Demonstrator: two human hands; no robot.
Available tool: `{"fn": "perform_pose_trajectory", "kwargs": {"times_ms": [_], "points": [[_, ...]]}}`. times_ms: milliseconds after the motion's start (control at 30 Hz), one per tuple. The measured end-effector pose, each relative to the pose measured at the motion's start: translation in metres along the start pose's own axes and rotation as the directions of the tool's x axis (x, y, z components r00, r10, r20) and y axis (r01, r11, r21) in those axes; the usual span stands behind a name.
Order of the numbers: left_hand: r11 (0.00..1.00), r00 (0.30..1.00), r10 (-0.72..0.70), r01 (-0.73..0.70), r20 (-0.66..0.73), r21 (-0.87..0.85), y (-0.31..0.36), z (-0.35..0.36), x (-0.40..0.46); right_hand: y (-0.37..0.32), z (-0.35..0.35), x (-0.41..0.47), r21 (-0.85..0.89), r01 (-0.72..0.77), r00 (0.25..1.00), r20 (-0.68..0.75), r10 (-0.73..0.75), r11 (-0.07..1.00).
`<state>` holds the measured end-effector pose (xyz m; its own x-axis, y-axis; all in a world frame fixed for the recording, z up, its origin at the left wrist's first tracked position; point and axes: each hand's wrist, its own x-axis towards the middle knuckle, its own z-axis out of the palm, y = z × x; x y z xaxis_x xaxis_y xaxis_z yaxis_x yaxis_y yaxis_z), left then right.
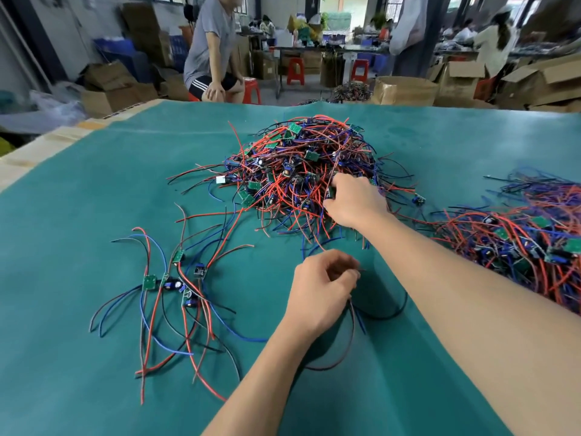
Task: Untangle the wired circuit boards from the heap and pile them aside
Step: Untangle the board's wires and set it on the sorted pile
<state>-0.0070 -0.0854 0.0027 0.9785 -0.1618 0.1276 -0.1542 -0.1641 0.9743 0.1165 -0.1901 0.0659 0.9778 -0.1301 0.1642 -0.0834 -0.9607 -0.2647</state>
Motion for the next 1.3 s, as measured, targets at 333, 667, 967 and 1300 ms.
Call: {"fn": "perform_pose_trajectory", "kwargs": {"times_ms": [333,667,967,1300], "points": [[1.0,1.0,-0.02,0.02,-0.006,-0.004,0.004,-0.001,-0.001,-0.001,-0.015,-0.008,0.334,-0.13,0.987,-0.043,0.153,0.933],[0.999,1.0,0.006,-0.006,0.0,0.044,0.0,0.0,-0.001,0.085,-0.062,-0.097,0.939,-0.285,0.958,0.282,0.044,0.19],[0.996,0.999,-0.019,0.016,-0.036,-0.085,0.008,0.0,-0.005,0.091,-0.027,-0.13,0.896,-0.444,0.888,0.439,-0.136,-0.008],[0.993,0.997,0.021,-0.013,0.073,-0.113,0.014,-0.002,-0.007,0.078,-0.021,-0.136,0.905,-0.418,0.873,0.379,-0.306,-0.073]]}}
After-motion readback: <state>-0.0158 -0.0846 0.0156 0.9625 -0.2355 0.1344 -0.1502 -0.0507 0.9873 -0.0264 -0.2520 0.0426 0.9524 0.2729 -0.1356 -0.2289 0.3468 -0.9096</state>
